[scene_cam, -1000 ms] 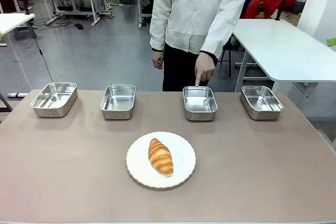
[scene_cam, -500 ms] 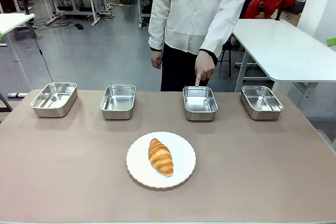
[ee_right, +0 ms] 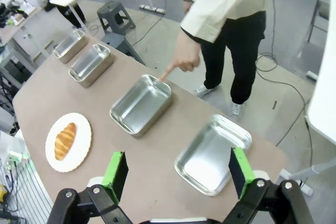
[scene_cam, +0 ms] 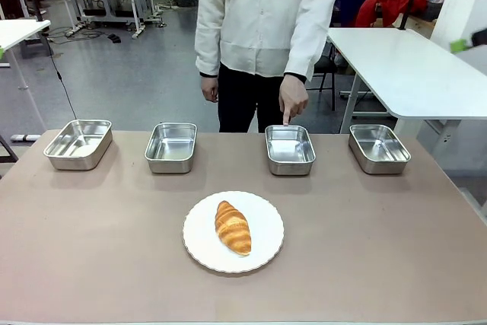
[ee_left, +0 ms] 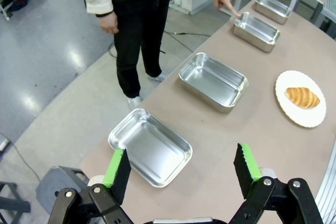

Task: Place the bread in the container.
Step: Place the Butter Roll into the Airtight Container indicated by the human.

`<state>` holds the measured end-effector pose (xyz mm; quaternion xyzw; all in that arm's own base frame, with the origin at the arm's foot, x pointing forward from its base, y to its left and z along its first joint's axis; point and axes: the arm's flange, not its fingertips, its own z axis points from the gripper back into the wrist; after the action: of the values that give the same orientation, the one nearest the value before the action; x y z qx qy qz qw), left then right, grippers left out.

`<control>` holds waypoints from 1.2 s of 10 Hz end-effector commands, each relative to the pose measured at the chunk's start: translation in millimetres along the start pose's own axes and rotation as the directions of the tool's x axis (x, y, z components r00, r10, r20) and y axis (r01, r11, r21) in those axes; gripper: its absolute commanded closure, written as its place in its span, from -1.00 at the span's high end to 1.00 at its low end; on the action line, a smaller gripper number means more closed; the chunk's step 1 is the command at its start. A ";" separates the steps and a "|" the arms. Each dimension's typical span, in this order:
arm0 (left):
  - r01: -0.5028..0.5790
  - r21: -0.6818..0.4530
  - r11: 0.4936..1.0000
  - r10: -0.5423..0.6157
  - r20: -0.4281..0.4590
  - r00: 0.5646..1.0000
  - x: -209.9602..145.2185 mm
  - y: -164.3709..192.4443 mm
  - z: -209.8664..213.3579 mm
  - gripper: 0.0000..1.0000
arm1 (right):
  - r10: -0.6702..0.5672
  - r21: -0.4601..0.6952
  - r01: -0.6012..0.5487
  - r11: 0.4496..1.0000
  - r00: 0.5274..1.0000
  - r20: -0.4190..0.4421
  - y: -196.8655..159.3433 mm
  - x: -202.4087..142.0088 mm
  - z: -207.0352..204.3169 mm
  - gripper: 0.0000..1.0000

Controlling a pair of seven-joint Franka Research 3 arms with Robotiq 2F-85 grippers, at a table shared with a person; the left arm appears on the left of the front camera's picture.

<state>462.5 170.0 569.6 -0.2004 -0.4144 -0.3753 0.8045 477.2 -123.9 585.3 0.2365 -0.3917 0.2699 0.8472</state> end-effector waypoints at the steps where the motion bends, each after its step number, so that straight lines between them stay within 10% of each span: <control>1: 0.009 -0.005 1.000 -0.009 0.003 1.000 -0.6 -0.9 1.5 1.00 | -0.010 -0.040 0.008 0.999 0.998 -0.055 52.6 35.8 -33.3 1.00; 7: 0.009 -0.005 1.000 -0.009 0.003 1.000 -0.6 -0.9 1.5 1.00 | -0.071 -0.207 0.001 0.978 0.941 -0.332 239.2 16.8 -219.3 1.00; 12: 0.009 -0.005 1.000 -0.009 0.003 1.000 -0.6 -0.9 1.5 1.00 | -0.149 -0.285 0.000 0.958 0.853 -0.501 329.9 -52.5 -277.4 1.00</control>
<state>463.6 170.7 568.6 -0.2006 -0.4134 -0.3749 0.8052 394.0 267.9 444.2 0.0663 -0.1875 0.2409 0.9500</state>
